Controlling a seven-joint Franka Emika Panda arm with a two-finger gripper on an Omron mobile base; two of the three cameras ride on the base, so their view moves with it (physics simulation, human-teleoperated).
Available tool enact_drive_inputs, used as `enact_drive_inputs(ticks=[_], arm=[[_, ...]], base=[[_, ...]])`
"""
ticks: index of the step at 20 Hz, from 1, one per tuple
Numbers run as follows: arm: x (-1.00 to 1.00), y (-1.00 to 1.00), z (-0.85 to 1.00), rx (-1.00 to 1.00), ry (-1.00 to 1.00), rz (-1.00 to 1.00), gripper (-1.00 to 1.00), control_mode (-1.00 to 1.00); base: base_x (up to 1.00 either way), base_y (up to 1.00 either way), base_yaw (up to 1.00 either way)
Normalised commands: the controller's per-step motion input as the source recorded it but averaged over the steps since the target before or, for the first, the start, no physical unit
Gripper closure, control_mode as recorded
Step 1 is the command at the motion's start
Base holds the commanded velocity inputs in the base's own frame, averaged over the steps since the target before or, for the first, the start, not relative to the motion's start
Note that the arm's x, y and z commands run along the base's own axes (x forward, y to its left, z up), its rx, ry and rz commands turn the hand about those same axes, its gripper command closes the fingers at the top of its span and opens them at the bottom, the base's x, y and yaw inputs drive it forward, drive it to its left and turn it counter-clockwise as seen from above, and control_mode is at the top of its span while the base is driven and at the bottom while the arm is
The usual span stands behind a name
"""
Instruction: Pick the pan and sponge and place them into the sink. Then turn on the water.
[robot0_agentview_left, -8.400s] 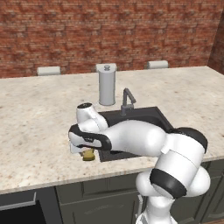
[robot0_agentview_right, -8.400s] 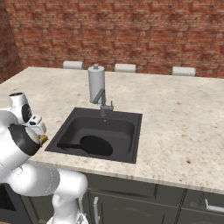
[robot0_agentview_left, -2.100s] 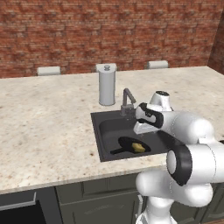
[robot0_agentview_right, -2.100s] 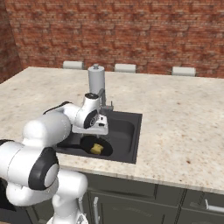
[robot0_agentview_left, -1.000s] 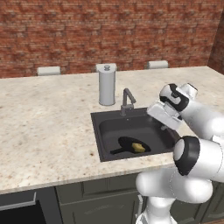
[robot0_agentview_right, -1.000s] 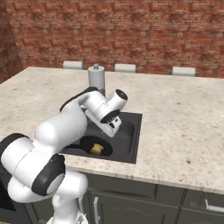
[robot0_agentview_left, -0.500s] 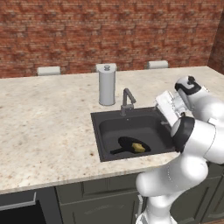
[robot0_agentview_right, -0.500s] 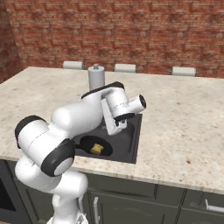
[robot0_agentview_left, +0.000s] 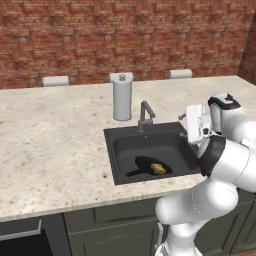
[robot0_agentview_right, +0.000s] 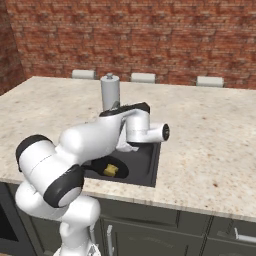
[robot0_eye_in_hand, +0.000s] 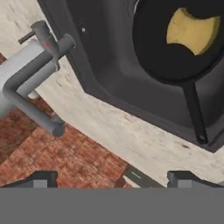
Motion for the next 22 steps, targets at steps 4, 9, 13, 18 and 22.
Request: enact_drive_inputs(ticks=[4,9,13,18,22], arm=[[0.65,0.00,0.04,0.46,0.13,-0.16,-1.00,-1.00],[0.80,-0.16,0.00,0.53,0.10,0.00,-1.00,-1.00],[0.73,0.00,-0.08,0.28,0.16,0.00,-1.00,-1.00],[0.74,0.00,-0.19,0.11,0.24,0.06,-1.00,-1.00],[0.55,0.00,-0.29,0.02,0.13,0.00,-1.00,-1.00]], base=[[0.00,0.00,0.00],[0.00,0.00,0.00],[0.00,0.00,0.00],[0.00,0.00,0.00],[0.00,0.00,0.00]])
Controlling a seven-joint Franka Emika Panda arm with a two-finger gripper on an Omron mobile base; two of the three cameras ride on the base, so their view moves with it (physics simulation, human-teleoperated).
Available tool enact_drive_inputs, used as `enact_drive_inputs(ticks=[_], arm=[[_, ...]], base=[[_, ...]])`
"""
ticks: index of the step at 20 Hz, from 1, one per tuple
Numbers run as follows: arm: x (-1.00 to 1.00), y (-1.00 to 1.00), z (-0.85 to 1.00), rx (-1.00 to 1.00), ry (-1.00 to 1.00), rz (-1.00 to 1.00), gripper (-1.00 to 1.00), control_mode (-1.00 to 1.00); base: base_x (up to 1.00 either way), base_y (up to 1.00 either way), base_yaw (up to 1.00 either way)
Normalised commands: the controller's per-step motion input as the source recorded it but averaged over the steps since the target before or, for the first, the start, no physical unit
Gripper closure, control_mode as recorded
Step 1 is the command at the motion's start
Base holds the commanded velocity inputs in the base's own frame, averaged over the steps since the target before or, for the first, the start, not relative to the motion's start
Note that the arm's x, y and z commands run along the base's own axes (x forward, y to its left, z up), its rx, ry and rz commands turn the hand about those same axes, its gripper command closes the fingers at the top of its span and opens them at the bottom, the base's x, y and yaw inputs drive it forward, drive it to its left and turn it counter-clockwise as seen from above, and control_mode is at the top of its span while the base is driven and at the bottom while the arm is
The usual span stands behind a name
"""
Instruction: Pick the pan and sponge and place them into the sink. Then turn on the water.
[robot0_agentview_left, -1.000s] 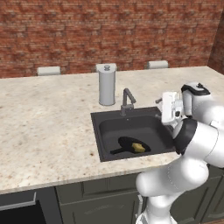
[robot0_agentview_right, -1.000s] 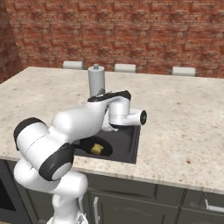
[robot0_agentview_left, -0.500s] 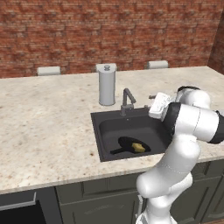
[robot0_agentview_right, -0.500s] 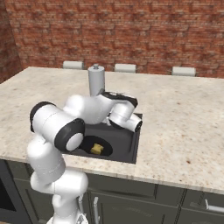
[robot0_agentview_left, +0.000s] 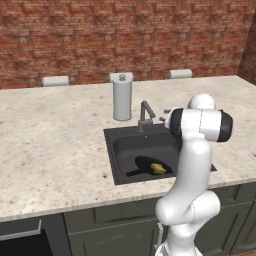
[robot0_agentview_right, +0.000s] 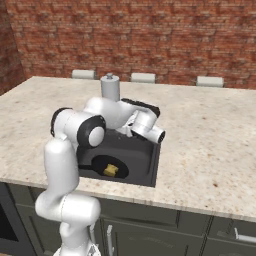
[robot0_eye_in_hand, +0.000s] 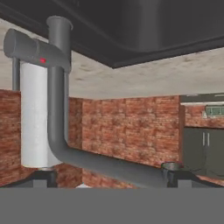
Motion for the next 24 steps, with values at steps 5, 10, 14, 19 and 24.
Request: enact_drive_inputs(ticks=[5,10,14,19,24], arm=[[0.37,0.00,-0.47,0.01,0.02,-0.02,-1.00,-1.00],[0.40,0.05,-0.32,0.01,0.01,-0.04,-1.00,-1.00],[0.69,0.13,-0.10,0.00,0.07,-0.07,-1.00,-1.00],[0.53,0.02,-0.02,0.00,0.07,-0.04,-1.00,-1.00],[0.31,0.00,-0.13,0.00,0.02,-0.01,-1.00,-1.00]], base=[[0.00,0.00,0.00],[0.00,0.00,0.00],[0.00,0.00,0.00],[0.00,0.00,0.00],[0.00,0.00,0.00]])
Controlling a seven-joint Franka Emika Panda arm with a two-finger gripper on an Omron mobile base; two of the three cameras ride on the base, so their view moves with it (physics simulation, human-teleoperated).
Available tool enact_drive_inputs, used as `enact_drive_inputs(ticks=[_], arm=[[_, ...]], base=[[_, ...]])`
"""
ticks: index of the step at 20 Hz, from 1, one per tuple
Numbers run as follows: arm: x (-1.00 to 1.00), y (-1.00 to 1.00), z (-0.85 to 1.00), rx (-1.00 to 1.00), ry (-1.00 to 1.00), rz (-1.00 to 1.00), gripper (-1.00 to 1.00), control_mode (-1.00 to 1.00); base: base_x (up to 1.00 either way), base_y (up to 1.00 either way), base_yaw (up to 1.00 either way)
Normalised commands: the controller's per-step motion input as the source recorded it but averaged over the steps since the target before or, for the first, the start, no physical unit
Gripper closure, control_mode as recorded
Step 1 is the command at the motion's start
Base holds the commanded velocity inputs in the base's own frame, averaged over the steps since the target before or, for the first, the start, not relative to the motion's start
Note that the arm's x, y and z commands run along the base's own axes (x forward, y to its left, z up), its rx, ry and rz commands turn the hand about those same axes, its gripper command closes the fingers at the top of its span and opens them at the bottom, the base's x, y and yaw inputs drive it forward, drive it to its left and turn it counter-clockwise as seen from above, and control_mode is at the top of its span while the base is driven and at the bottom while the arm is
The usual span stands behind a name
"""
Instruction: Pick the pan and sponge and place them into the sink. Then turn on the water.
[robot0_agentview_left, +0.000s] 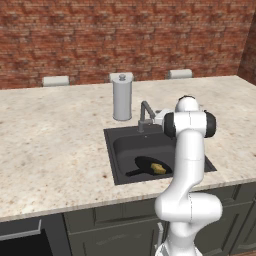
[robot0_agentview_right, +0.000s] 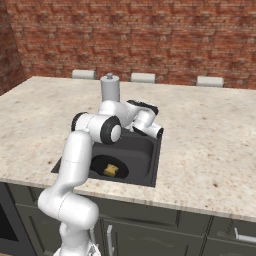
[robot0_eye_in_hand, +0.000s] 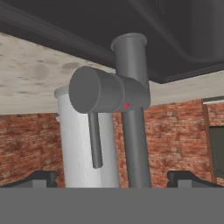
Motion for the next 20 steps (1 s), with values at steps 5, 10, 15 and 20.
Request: enact_drive_inputs(ticks=[5,10,15,20], arm=[[0.18,0.01,-0.37,0.00,0.00,0.00,-1.00,-1.00],[0.31,0.08,-0.06,0.00,0.00,-0.01,-1.00,-1.00],[0.21,0.05,0.00,0.00,0.00,0.00,-1.00,-1.00],[0.09,0.00,0.00,0.00,0.00,0.00,-1.00,-1.00]], base=[[0.00,0.00,0.00],[0.00,0.00,0.00],[0.00,0.00,0.00],[0.00,0.00,0.00]])
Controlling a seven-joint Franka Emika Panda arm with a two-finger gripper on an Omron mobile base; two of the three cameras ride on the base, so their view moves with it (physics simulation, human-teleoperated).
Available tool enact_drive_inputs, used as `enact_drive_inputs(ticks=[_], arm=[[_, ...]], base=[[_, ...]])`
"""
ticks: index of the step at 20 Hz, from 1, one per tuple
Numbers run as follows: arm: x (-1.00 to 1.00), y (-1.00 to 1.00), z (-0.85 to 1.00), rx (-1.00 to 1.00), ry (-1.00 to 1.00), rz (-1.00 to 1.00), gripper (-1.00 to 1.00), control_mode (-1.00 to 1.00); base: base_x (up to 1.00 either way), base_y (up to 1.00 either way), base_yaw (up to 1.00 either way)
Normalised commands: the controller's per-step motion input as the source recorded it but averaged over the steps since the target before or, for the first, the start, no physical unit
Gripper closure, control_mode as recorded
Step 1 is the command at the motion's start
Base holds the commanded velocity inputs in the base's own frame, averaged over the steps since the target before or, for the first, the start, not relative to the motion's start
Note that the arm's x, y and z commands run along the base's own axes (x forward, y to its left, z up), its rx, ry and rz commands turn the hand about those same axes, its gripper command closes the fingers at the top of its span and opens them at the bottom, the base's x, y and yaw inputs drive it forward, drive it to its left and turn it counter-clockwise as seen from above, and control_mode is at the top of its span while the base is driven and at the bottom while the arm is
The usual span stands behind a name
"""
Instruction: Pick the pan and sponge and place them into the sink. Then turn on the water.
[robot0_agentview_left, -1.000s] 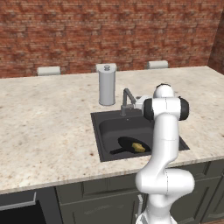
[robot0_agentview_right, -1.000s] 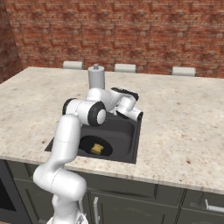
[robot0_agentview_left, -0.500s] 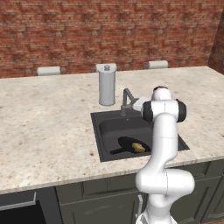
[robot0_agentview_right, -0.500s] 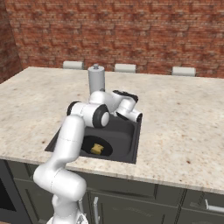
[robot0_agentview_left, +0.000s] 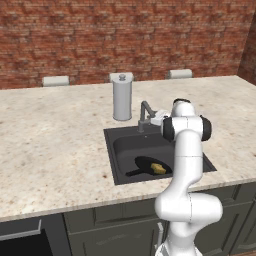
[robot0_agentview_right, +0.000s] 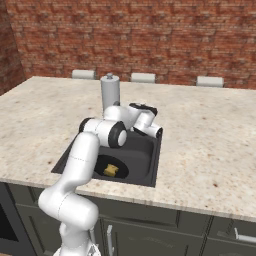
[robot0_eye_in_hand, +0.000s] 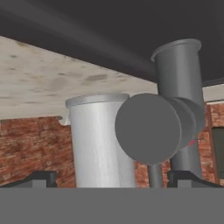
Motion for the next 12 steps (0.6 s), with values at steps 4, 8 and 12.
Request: enact_drive_inputs(ticks=[4,8,12], arm=[[0.11,0.00,0.00,0.00,0.02,0.00,-1.00,-1.00],[0.12,0.00,-0.02,0.00,0.06,0.00,1.00,-1.00],[0.08,0.00,0.00,0.00,0.09,-0.03,1.00,-1.00]], base=[[0.00,0.00,0.00],[0.00,0.00,0.00],[0.00,0.00,0.00]])
